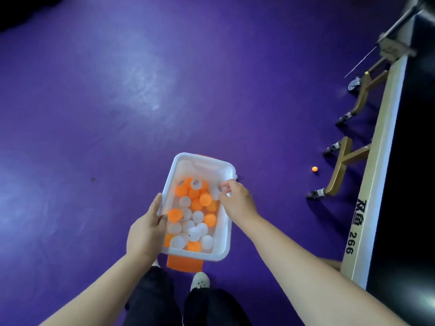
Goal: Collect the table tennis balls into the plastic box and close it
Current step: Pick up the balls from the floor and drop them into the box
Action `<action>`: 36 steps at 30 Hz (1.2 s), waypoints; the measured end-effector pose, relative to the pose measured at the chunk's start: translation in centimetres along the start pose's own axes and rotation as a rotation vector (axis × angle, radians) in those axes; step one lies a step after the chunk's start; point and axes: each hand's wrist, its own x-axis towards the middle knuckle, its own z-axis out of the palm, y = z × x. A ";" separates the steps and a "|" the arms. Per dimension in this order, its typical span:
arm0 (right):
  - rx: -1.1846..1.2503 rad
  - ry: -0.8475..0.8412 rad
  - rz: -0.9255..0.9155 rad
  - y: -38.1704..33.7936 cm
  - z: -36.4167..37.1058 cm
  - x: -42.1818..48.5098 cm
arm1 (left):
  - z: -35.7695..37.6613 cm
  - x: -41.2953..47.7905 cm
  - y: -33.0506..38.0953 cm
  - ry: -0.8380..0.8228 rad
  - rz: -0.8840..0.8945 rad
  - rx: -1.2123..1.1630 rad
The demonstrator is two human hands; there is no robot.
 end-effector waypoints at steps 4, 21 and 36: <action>0.087 0.085 0.062 -1.4 -2.9 3.8 | -1.3 6.0 4.4 -0.017 0.060 0.024; 0.418 0.347 0.329 -8.8 -7.7 18.1 | -6.4 27.5 21.2 -0.239 0.323 0.303; 0.545 0.411 0.712 5.1 -10.7 30.9 | 5.2 40.2 31.8 -0.206 0.294 0.480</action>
